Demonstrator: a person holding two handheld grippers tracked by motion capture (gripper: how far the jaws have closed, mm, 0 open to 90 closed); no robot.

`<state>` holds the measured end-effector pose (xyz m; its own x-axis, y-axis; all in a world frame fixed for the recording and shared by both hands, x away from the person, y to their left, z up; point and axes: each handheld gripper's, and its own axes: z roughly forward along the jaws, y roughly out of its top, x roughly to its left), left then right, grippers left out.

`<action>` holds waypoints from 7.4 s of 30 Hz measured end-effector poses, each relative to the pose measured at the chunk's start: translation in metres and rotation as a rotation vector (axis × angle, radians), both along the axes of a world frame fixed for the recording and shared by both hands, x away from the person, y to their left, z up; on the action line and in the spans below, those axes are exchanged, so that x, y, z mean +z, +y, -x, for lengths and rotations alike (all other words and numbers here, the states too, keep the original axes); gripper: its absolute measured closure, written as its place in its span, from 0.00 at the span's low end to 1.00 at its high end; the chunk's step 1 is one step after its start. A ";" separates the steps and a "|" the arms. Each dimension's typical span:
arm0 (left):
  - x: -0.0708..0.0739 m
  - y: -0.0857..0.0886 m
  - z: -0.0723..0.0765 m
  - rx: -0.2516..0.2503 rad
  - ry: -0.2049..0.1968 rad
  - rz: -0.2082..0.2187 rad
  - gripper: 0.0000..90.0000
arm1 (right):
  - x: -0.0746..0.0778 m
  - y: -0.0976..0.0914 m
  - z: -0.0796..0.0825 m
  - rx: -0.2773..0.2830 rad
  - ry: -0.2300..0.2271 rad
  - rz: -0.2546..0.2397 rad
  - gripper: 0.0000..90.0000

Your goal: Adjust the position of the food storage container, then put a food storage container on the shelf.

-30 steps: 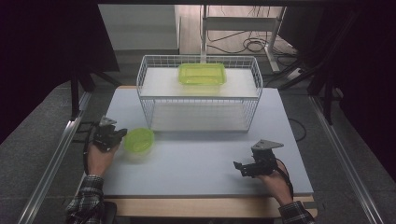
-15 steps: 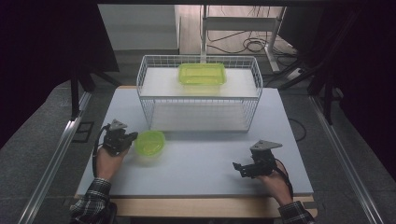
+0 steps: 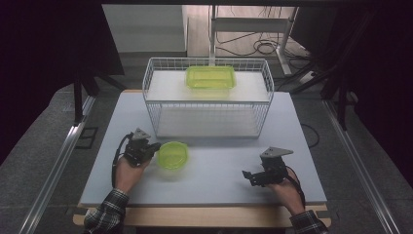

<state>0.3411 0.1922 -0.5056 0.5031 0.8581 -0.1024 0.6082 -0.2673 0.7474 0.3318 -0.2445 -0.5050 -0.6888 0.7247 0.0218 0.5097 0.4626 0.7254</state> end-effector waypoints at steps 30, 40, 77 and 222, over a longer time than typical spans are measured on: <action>-0.017 -0.042 0.035 -0.202 0.094 -0.079 1.00 | -0.002 0.003 0.002 0.021 0.004 0.011 0.05; -0.017 -0.063 0.035 -0.259 0.102 -0.049 1.00 | -0.006 0.008 0.003 0.036 0.019 0.019 0.05; -0.017 -0.050 0.070 -0.243 0.020 -0.115 0.14 | -0.007 0.012 0.006 0.082 0.014 -0.022 0.05; -0.026 -0.034 0.076 -0.203 -0.028 -0.160 0.01 | 0.082 0.043 -0.067 0.077 0.489 -0.641 0.91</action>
